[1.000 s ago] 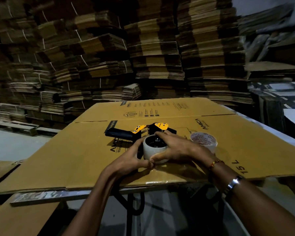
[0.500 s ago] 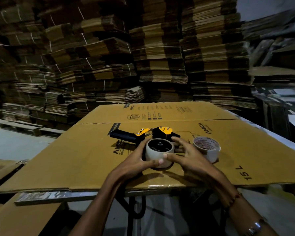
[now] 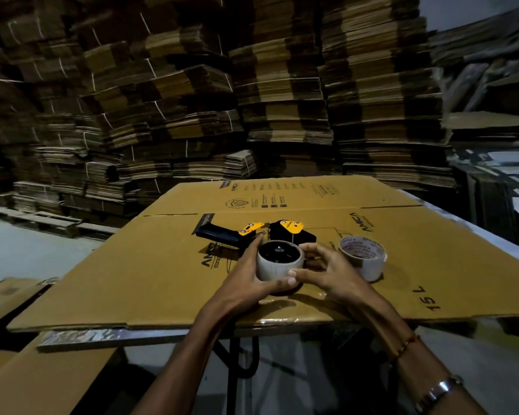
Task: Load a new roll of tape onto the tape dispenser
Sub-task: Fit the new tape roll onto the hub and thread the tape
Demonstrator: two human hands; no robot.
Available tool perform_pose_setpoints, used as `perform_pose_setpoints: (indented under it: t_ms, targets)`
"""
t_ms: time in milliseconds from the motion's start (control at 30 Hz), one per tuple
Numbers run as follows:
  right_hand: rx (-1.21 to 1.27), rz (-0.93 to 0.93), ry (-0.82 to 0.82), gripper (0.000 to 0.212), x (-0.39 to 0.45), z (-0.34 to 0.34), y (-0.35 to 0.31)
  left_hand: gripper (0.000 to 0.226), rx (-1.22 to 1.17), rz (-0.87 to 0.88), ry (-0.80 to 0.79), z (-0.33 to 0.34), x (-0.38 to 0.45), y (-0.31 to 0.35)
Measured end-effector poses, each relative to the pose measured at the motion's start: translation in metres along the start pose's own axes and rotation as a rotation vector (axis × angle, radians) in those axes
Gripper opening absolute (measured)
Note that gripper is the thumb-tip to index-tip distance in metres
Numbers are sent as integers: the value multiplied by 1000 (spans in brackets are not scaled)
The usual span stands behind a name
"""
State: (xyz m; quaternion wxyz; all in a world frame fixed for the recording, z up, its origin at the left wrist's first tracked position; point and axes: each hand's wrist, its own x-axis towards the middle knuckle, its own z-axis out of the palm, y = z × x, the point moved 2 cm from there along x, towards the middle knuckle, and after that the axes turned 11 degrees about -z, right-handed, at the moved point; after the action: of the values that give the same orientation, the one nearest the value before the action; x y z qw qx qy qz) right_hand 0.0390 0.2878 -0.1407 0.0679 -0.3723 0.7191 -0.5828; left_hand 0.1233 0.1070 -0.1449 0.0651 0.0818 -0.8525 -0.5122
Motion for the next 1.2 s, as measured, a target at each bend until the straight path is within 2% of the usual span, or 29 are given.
perform_pose_setpoints:
  t_ms: [133,233,400,600,733,1000,1133,1200]
  targets:
    - [74,3,5,50,-4,-3,-2,109,13,35,120,-1,-3,2]
    - [131,12,61,38,-6,-5,0,100,-34,32,107,-5,-4,-1]
    - [94,-9,135,29,-4,-3,5,112,34,-4,66,1,-5,0]
    - [88,-19,123,16,-6,0,-1,110,32,-25,65,0,-5,1]
    - [77,-12,167,29,-4,3,-1,108,-2,-37,49,0,-4,2]
    - [64,-6,199,16,-4,7,-2,106,-19,-61,46,-1,-1,3]
    - [39,-20,234,28,-5,7,-4,105,-24,-71,41,-1,-1,3]
    - [40,-18,216,26,-6,8,-5,104,-28,-77,36,-1,-2,4]
